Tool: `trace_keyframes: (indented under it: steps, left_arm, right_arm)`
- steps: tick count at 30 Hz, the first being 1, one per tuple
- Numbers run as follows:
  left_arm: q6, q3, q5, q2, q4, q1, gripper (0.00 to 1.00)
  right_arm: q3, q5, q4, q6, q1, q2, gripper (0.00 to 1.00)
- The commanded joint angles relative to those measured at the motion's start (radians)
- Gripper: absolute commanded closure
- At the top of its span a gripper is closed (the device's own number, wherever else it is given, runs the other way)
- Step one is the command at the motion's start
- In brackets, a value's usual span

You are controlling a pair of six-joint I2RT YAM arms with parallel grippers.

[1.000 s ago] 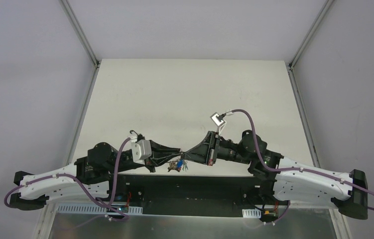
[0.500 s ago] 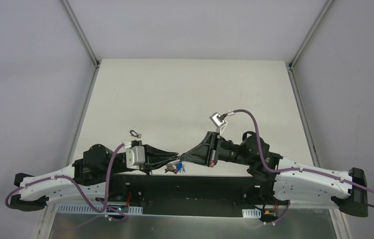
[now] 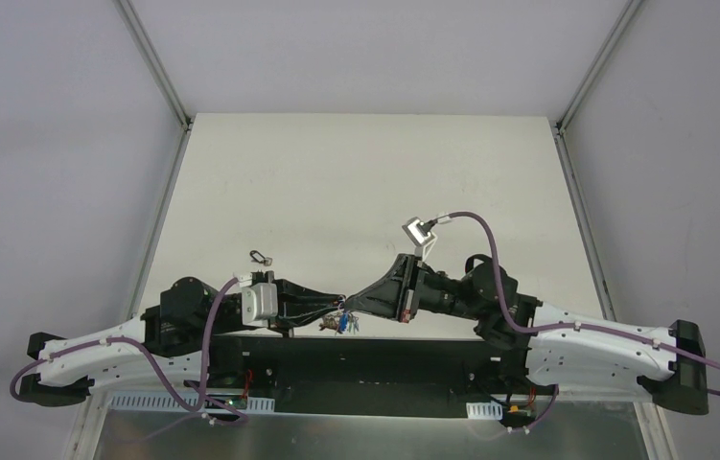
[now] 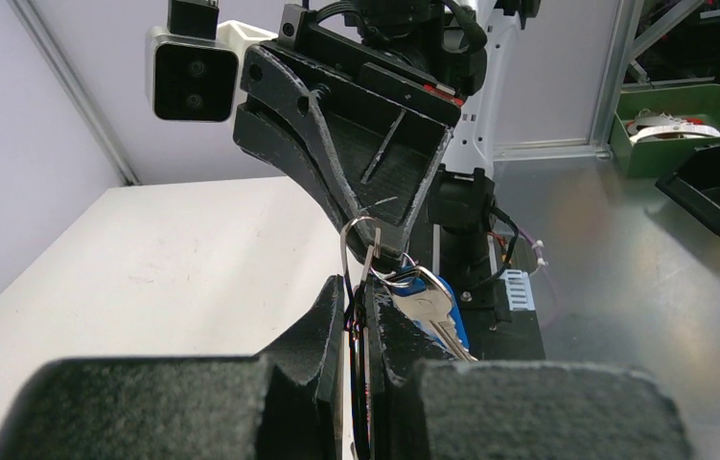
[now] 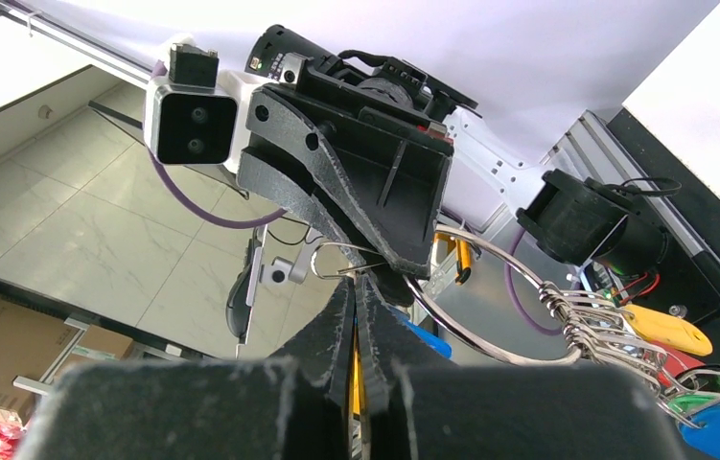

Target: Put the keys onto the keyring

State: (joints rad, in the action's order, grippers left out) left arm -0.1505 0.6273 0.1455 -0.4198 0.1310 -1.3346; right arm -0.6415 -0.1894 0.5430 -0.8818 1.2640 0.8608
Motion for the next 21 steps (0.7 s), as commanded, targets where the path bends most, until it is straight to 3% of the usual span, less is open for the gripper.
trace_keyframes:
  steps: [1, 21]
  left_arm:
    - [-0.012, 0.005, 0.047, -0.007, 0.077, -0.003, 1.00]
    - [-0.002, -0.001, 0.031, 0.008, 0.093, -0.003, 1.00]
  right_arm:
    - [-0.014, 0.054, 0.100, 0.004, -0.001, -0.034, 1.00]
    - [-0.021, 0.077, 0.047, 0.043, 0.019, -0.083, 1.00]
